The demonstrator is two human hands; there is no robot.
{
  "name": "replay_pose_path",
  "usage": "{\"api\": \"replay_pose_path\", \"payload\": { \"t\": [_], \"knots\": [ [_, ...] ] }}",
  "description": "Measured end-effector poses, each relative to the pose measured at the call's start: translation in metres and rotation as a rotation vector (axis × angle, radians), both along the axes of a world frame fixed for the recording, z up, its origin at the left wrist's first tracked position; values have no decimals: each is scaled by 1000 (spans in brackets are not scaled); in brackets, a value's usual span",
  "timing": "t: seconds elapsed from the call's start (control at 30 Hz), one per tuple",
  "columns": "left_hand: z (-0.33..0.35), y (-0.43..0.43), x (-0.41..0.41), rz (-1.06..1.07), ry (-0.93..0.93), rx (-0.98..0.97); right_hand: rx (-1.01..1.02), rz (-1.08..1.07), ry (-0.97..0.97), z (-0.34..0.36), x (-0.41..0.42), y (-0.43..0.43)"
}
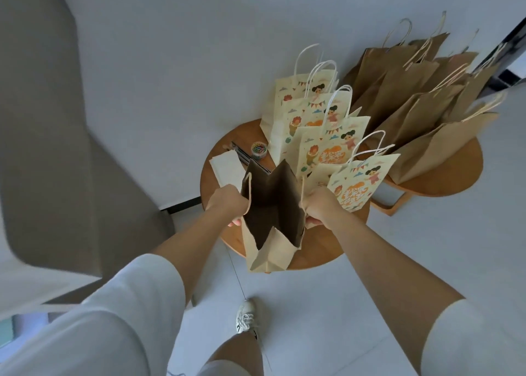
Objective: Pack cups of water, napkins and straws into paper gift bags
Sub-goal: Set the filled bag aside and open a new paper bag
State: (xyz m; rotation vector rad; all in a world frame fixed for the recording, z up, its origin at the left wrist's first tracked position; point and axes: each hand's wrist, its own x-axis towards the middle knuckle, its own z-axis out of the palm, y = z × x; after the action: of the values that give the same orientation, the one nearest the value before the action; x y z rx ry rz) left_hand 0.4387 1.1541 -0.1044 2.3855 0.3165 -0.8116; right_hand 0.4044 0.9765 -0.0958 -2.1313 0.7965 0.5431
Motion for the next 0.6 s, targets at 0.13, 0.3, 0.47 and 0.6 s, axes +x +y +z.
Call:
{"api": "replay_pose_path", "payload": {
  "t": [0.13,0.3,0.47,0.6],
  "knots": [
    [10,-1,1,-103,2,120,-58,41,-86,10,-4,-1],
    [26,0,-21,-113,-191,194,-120,43,-377,36,-32,6],
    [65,9,-74,-99,-391,146,-103,180,-611,76,-87,33],
    [112,31,-130,-59,-560,58,-133,391,-799,106,-116,69]
  ]
}}
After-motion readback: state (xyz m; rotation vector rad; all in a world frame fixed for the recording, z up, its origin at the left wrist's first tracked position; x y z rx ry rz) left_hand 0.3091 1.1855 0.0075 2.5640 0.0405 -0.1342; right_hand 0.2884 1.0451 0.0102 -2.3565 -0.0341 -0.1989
